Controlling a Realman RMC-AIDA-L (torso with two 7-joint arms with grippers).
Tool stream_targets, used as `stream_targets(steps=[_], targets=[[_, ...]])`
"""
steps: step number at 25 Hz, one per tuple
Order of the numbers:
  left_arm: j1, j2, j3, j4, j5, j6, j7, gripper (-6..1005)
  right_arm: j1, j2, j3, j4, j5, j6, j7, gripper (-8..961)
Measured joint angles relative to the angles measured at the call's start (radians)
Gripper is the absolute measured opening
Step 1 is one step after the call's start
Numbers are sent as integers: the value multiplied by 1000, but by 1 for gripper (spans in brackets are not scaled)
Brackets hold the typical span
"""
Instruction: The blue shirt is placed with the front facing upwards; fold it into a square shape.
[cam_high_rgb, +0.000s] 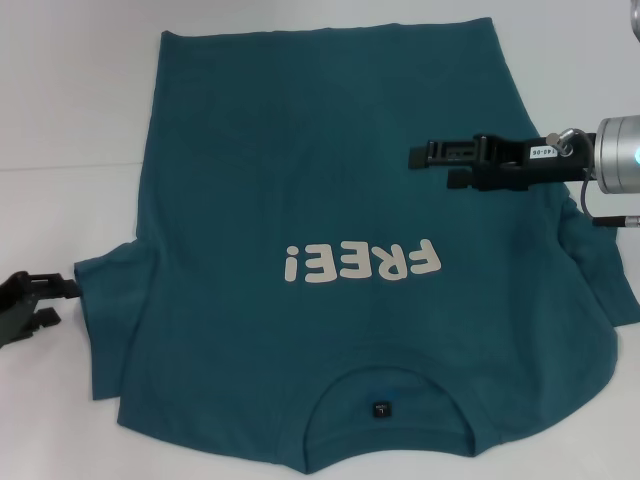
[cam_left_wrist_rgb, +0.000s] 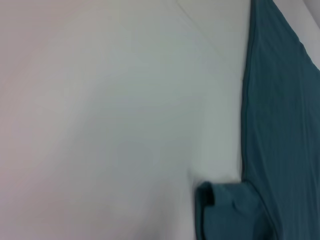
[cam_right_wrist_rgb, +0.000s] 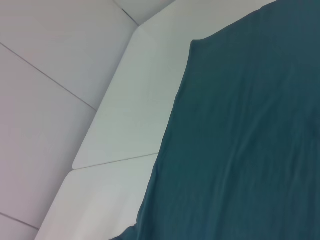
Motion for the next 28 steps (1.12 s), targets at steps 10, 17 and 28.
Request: stream_targets(steps=[10, 17, 28], targets=[[-9, -7, 2, -25, -37, 6, 9, 523, 0, 0, 0, 1, 0, 0, 0, 943], [-5, -11, -1, -28, -38, -2, 2, 510, 0, 0, 0, 1, 0, 1, 0, 942], [-16, -15, 0, -56, -38, -3, 0, 490, 0, 0, 0, 1, 0, 1, 0, 943]])
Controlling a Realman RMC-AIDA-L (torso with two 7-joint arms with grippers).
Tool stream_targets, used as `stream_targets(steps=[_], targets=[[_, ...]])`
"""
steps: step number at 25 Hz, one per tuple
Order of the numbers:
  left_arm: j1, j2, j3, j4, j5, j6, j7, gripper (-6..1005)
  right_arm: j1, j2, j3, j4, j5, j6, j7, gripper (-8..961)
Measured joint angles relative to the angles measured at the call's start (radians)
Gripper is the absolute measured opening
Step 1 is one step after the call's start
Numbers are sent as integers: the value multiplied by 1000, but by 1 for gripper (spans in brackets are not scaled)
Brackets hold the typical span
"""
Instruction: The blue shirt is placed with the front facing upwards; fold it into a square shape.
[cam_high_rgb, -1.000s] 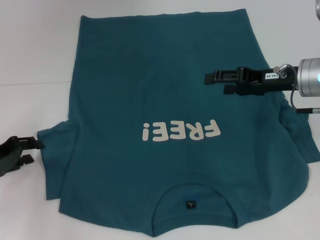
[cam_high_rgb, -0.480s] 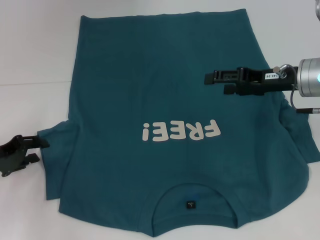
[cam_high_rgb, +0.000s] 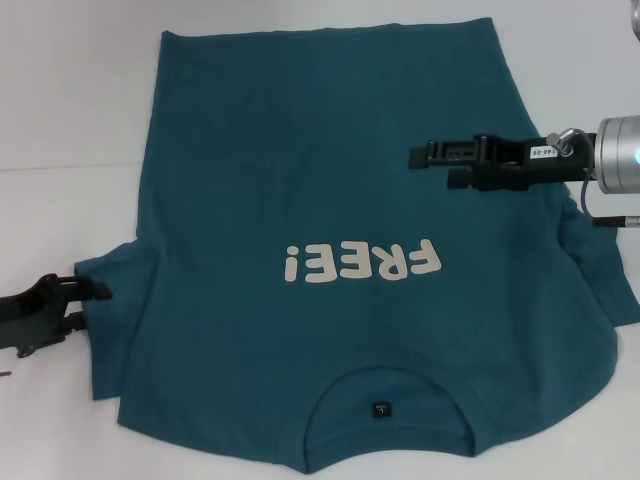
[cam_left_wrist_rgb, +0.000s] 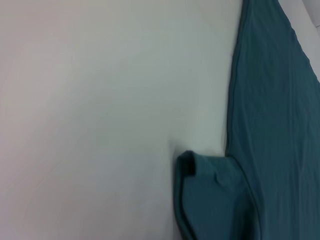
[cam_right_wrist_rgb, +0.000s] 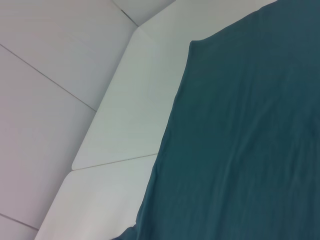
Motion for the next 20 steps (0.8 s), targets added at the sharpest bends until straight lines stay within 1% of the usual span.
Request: stream_targets(steps=[13, 17, 20], targets=[[-41, -2, 10, -25, 3, 3, 8, 466, -2, 0, 3, 0, 0, 1, 0, 941], [-47, -1, 50, -21, 12, -10, 8, 459, -2, 0, 6, 0, 0, 1, -1, 940], [-48, 0, 58, -16, 12, -10, 5, 375, -2, 0, 9, 0, 0, 1, -1, 939]])
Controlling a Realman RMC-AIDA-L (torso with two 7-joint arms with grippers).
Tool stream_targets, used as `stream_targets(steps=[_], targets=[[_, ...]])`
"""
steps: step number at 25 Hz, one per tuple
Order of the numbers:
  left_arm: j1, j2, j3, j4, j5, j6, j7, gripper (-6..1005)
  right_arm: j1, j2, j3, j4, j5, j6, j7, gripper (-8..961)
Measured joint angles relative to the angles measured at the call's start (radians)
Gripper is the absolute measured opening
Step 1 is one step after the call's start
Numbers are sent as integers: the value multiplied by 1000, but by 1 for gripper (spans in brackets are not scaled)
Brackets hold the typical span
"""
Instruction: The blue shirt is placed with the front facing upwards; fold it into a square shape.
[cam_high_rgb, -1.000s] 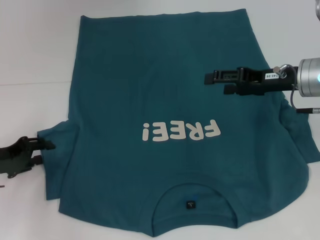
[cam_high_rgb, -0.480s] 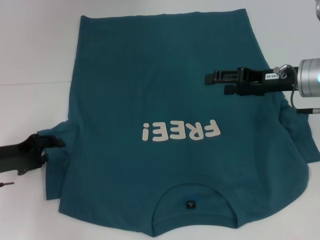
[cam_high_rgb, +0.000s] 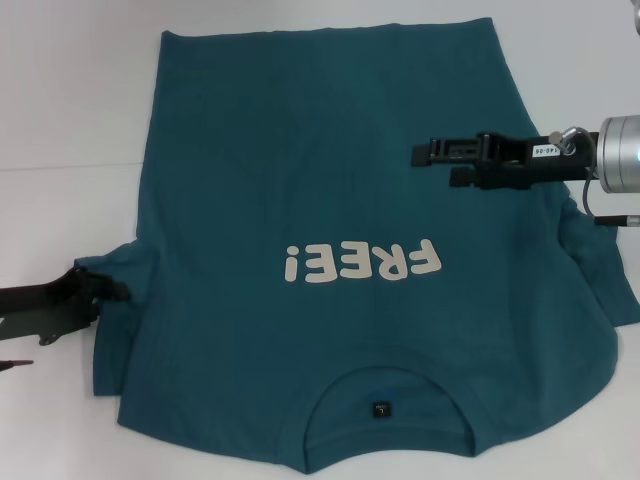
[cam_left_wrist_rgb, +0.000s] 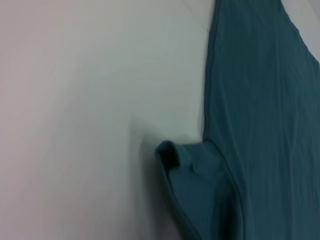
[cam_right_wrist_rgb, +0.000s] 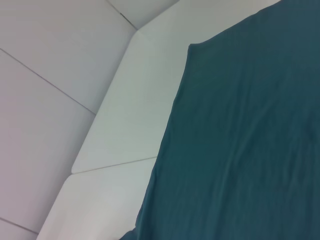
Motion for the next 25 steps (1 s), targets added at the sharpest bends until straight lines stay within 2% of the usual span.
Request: stream_targets(steps=[9, 15, 20, 25], targets=[[3, -1, 0, 4, 0, 5, 7, 161, 0, 0, 6, 0, 0, 0, 0, 938], [8, 9, 2, 29, 12, 43, 42, 38, 0, 0, 6, 0, 1, -2, 0, 937], [10, 26, -5, 67, 66, 58, 26, 3, 0, 0, 6, 0, 1, -2, 0, 937], [6, 40, -7, 92, 101, 67, 17, 10, 0, 0, 6, 0, 2, -5, 0, 936]])
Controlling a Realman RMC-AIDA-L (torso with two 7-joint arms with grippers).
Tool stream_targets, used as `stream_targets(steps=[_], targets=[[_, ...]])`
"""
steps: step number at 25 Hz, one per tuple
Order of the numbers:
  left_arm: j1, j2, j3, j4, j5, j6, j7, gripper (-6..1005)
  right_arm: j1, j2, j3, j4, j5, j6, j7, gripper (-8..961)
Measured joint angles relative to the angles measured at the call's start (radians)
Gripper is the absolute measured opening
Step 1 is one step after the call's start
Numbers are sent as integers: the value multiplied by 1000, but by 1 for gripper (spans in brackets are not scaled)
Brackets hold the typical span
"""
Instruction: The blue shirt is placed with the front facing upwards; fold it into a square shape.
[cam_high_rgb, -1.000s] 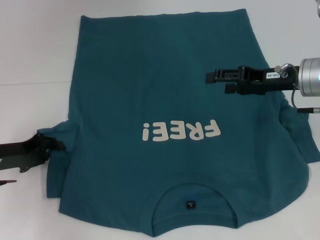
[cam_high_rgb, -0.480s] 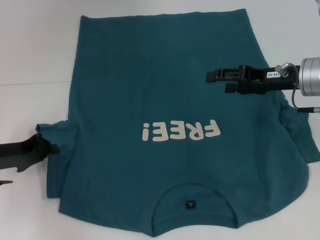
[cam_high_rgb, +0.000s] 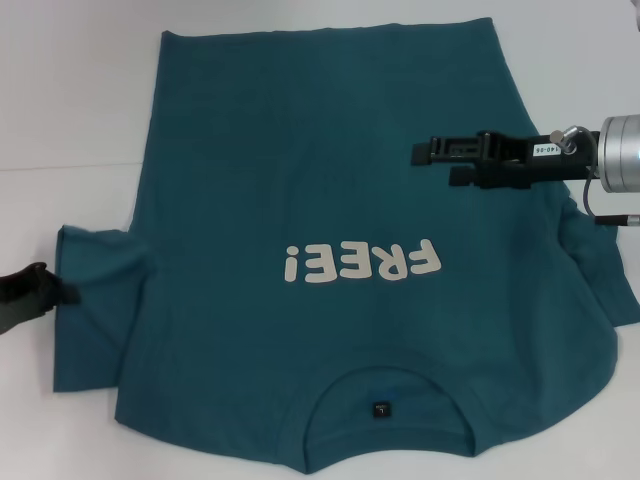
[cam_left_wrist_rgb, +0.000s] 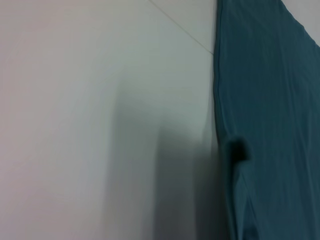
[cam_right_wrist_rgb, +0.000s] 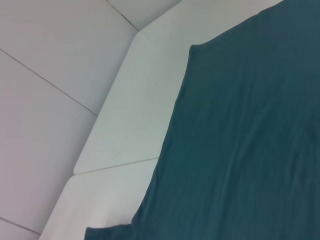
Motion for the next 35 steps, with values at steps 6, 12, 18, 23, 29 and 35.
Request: stream_targets(steps=[6, 12, 18, 23, 29, 35], targets=[[-22, 19, 0, 53, 70, 1, -37, 18, 0, 0, 0, 0, 0, 0, 0, 935], [-56, 34, 16, 83, 104, 25, -27, 26, 0, 0, 0, 0, 0, -2, 0, 935], [-96, 34, 120, 135, 157, 103, -90, 34, 0, 0, -5, 0, -1, -1, 0, 934], [-99, 28, 197, 207, 160, 165, -191, 41, -13, 0, -2, 1, -2, 4, -25, 933], [-135, 23, 228, 255, 235, 209, -277, 49, -51, 1, 2, 2, 38, 13, -105, 933], [-209, 21, 256, 230, 331, 204, -334, 57, -79, 8, 2, 2, 57, 20, -145, 932]])
